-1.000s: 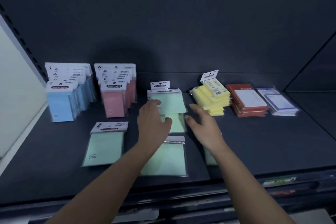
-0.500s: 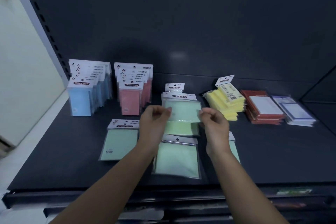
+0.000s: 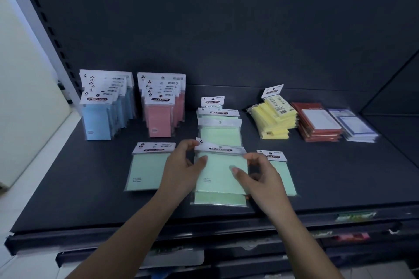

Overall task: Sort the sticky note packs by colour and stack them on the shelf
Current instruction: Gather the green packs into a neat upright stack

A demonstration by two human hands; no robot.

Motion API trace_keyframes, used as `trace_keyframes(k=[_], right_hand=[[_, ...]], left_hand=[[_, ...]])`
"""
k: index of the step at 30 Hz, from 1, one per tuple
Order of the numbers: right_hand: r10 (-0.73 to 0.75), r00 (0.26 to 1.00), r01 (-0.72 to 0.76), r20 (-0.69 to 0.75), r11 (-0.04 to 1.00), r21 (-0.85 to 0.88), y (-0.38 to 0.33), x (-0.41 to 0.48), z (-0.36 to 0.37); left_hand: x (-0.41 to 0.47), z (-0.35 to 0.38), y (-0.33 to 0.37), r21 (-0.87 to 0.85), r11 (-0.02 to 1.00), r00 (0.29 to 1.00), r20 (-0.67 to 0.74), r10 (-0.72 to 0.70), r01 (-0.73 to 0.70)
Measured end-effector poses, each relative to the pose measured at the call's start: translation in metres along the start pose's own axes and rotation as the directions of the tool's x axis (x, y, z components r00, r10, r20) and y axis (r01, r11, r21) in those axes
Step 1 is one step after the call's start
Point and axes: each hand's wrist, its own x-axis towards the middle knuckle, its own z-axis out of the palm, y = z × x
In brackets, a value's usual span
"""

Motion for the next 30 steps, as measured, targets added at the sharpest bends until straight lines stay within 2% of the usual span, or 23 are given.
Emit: trace_keyframes(k=[3, 7, 10, 14, 17, 18, 21, 22, 24, 26, 28, 30], right_hand=[[-0.106, 0.994, 0.098, -0.017, 0.961, -0.257, 0.002, -0.006, -0.001], [-0.179, 0.983, 0.172, 0.033, 0.851, -0.496, 0.001, -0.010, 0.004], [-0.157, 0.986, 0.162, 0.056, 0.817, -0.553, 0.002, -0.012, 0.004], [-0.093, 0.994, 0.107, 0.053, 0.831, -0.546, -0.002, -0.004, 0.003], [-0.082, 0.996, 0.062, -0.017, 0.862, -0.502, -0.007, 0.010, 0.005], [-0.056, 0.998, 0.038, -0.022, 0.876, -0.480, -0.008, 0.015, 0.006], [0.058, 0.998, -0.048, 0.015, 0.916, -0.397, -0.011, 0.027, 0.012], [0.090, 0.996, -0.079, 0.019, 0.937, -0.339, -0.012, 0.029, 0.014], [0.148, 0.989, -0.148, -0.010, 0.984, -0.103, -0.014, 0.033, 0.017], [0.199, 0.978, -0.186, -0.069, 0.970, 0.158, -0.018, 0.038, 0.017], [0.223, 0.967, -0.177, -0.119, 0.933, 0.313, -0.022, 0.042, 0.016], [0.206, 0.971, -0.144, -0.121, 0.909, 0.391, -0.025, 0.044, 0.016]], left_hand=[[-0.008, 0.002, -0.003, 0.181, 0.982, 0.998, -0.028, 0.062, -0.056], [-0.013, 0.000, -0.006, 0.441, 0.890, 0.992, -0.002, 0.128, -0.114], [-0.017, 0.000, -0.005, 0.569, 0.810, 0.989, 0.066, 0.132, -0.146], [-0.010, -0.002, -0.004, 0.548, 0.826, 0.991, 0.083, 0.108, -0.136], [0.001, 0.003, -0.003, 0.528, 0.836, 0.988, 0.093, 0.121, -0.153], [0.006, 0.006, -0.002, 0.514, 0.849, 0.992, 0.101, 0.080, -0.121], [0.018, 0.012, 0.002, 0.300, 0.948, 0.972, 0.171, -0.163, 0.106], [0.021, 0.014, 0.004, 0.201, 0.967, 0.965, 0.175, -0.196, 0.159], [0.023, 0.017, 0.007, 0.107, 0.982, 0.982, 0.094, -0.163, 0.153], [0.026, 0.019, 0.011, 0.074, 0.994, 0.996, -0.046, -0.081, 0.084], [0.029, 0.020, 0.018, -0.055, 0.998, 0.994, -0.107, -0.037, 0.031], [0.032, 0.022, 0.026, -0.168, 0.986, 0.992, -0.126, 0.004, -0.025]])
